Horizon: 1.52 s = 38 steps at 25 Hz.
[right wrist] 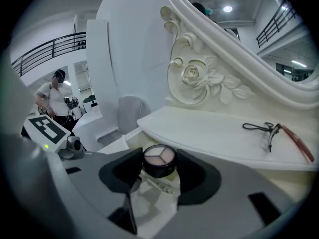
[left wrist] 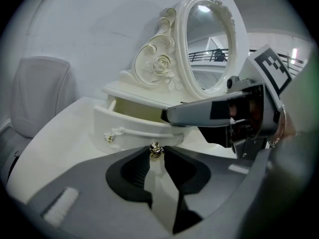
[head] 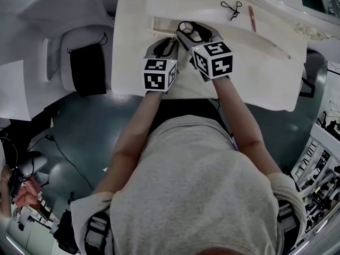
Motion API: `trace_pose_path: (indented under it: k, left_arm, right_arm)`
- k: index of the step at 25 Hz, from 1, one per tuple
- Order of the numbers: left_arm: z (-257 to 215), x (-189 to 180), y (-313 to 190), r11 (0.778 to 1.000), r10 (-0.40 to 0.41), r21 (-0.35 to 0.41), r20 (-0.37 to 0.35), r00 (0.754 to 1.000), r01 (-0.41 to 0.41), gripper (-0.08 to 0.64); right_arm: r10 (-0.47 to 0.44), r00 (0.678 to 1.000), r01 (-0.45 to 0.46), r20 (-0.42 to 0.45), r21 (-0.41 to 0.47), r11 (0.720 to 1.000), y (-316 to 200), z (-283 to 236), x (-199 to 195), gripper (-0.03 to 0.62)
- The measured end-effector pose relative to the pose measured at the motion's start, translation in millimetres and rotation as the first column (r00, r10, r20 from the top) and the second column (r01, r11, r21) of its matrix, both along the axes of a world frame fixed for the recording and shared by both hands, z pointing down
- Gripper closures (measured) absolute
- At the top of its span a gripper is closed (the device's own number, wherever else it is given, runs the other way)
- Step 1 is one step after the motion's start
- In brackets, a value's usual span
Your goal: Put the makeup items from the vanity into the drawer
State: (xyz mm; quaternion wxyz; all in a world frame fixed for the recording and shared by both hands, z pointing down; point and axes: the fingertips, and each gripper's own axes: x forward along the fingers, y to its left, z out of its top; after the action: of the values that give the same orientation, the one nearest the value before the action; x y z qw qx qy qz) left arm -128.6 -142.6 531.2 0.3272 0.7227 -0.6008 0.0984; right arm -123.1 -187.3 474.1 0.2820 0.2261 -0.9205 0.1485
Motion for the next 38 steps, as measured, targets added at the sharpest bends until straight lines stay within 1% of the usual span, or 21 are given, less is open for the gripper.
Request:
trace_pose_path:
  k: [3,8,15,19,24,31,38]
  left_arm:
    - [-0.3,0.3,-0.1,1.000,0.001,0.000,-0.004,1.000,-0.001,0.465]
    - [0.2,-0.1,-0.2,1.000,0.003,-0.001,-0.007,1.000,-0.003,0.465]
    - [-0.7,-0.5,0.1,1.000,0.006,-0.004,-0.018,1.000,-0.006,0.465]
    - [-0.3,0.3,-0.5,1.000,0.006,-0.005,-0.019,1.000,-0.006,0.465]
    - [-0.8,2.0,0.0,1.000,0.011,-0.006,-0.030,0.999,-0.011,0.465]
    - [-2.0,1.6,1.0,1.000,0.014,0.000,-0.039,0.999,-0.014,0.465]
    - [-1.3,2.7,1.5,1.000,0.018,-0.002,-0.042,0.999,-0.018,0.465]
  right_arm:
    - [0.011,1.000,-0.011,-0.002,-0.020,1.000,-1.6,1.1,-1.0,0.368]
    - [0.026,0.999,-0.028,-0.028,-0.063,0.998,-1.5,4.7,-6.5,0.370]
    - [0.051,0.995,-0.061,-0.084,-0.116,0.991,-1.7,7.5,-10.8,0.371]
    - [0.075,0.989,-0.093,-0.124,-0.150,0.984,-4.1,10.2,-12.7,0.371]
    - [0.121,0.983,-0.146,-0.138,-0.191,0.971,-4.6,15.1,-16.7,0.371]
    - [0.115,0.982,-0.144,-0.147,-0.202,0.969,-3.8,15.2,-17.5,0.371]
    - [0.109,0.986,-0.129,-0.124,-0.174,0.976,-2.7,13.2,-16.1,0.371]
